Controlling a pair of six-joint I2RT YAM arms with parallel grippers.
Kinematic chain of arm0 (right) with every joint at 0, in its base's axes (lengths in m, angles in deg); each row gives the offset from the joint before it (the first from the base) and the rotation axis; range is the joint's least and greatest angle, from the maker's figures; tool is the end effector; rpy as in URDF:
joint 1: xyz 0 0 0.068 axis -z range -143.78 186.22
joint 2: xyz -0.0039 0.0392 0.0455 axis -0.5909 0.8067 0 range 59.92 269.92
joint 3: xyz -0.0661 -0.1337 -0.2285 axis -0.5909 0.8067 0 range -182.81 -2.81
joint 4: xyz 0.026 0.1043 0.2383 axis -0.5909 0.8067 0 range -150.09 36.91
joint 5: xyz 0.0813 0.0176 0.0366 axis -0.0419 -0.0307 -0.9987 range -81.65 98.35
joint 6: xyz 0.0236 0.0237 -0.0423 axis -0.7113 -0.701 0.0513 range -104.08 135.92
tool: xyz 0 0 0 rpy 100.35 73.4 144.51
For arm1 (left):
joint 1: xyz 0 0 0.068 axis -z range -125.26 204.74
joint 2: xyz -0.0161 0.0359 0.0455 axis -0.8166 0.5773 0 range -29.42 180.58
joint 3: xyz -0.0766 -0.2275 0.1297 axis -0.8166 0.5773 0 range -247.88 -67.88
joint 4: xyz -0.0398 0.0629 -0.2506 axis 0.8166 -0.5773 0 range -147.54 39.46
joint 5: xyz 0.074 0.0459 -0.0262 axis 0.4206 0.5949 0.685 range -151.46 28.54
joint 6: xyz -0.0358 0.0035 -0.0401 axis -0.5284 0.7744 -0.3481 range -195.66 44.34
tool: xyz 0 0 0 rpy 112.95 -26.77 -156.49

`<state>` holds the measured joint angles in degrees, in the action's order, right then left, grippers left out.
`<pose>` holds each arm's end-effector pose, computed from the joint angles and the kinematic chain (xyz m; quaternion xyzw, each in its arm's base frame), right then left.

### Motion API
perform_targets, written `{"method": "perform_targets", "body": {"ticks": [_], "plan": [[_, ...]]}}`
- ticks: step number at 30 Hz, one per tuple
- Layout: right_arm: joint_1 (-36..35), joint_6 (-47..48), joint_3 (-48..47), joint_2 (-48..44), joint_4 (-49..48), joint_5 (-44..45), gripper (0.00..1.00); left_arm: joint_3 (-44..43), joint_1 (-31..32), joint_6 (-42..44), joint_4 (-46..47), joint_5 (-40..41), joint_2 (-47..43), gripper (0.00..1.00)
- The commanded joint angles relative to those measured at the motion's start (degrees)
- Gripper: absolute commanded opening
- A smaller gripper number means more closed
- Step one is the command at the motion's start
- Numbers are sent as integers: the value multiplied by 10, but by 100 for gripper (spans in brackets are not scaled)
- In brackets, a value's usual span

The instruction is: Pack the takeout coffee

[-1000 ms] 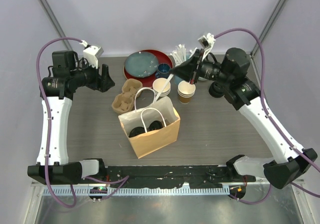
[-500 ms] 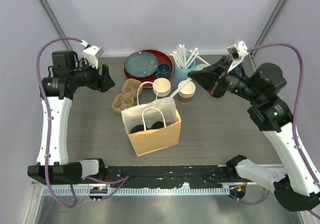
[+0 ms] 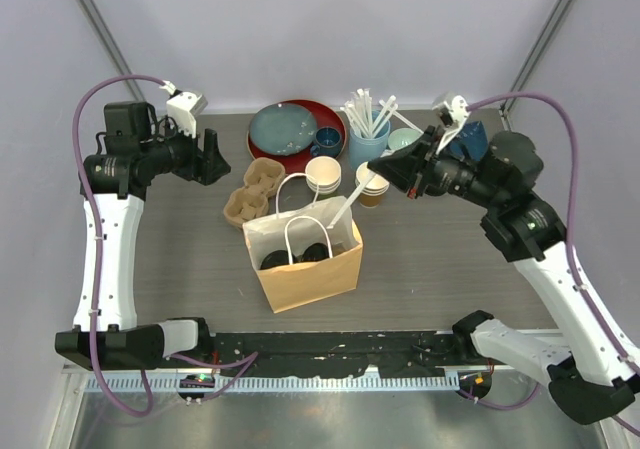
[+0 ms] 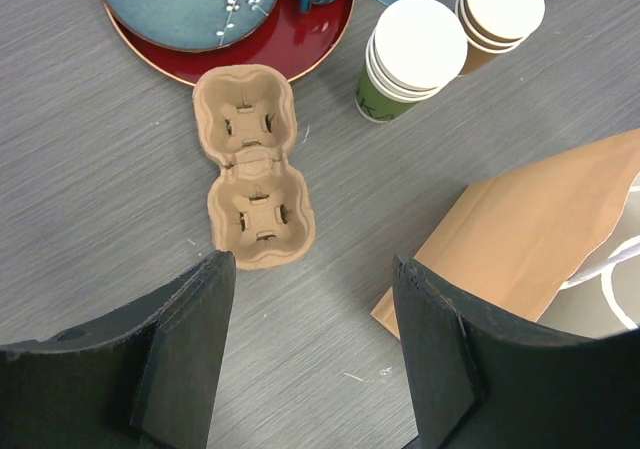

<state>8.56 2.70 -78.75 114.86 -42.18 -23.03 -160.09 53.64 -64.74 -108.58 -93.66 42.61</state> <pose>0.1505 0.0999 0.4791 -0.2780 0.6322 0.4183 0.5900 0.2303 -0.0146 0.4416 0.1953 0.8494 -0.2036 0.4459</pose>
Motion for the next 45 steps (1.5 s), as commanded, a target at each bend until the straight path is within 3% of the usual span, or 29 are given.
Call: {"method": "perform_targets", "body": {"ticks": [1,7,12,15,16,21,26,28,29,32,36,40,45], "plan": [[1,-27,47,16,-44,-5,1,2,-3,4,5,-15,-8,68],[-4,-125,141,47,-233,-37,1,1,-2,4,4,-15,-9,68],[-16,-131,178,65,-278,-20,6,2,-2,5,4,-14,-8,68],[-16,-87,165,68,-241,-10,44,2,-2,6,4,-15,-7,68],[-17,-73,157,65,-205,-2,74,2,-3,6,3,-14,-6,68],[-13,21,75,54,-112,121,84,2,-2,6,4,-17,0,68],[24,77,-22,107,-71,184,84,1,-3,8,2,-18,2,68],[71,92,-55,169,-67,197,75,1,-2,9,1,-17,4,68],[86,94,-68,192,-67,201,62,1,-2,9,0,-17,3,68],[114,136,-115,306,-65,241,44,2,-2,11,-1,-13,3,68],[114,195,-184,451,-48,223,36,1,-3,15,-3,-1,7,68],[114,216,-291,545,-3,228,35,-3,-2,16,-6,0,14,68],[115,225,-336,591,5,245,37,-4,-2,17,-6,2,20,68]]}}
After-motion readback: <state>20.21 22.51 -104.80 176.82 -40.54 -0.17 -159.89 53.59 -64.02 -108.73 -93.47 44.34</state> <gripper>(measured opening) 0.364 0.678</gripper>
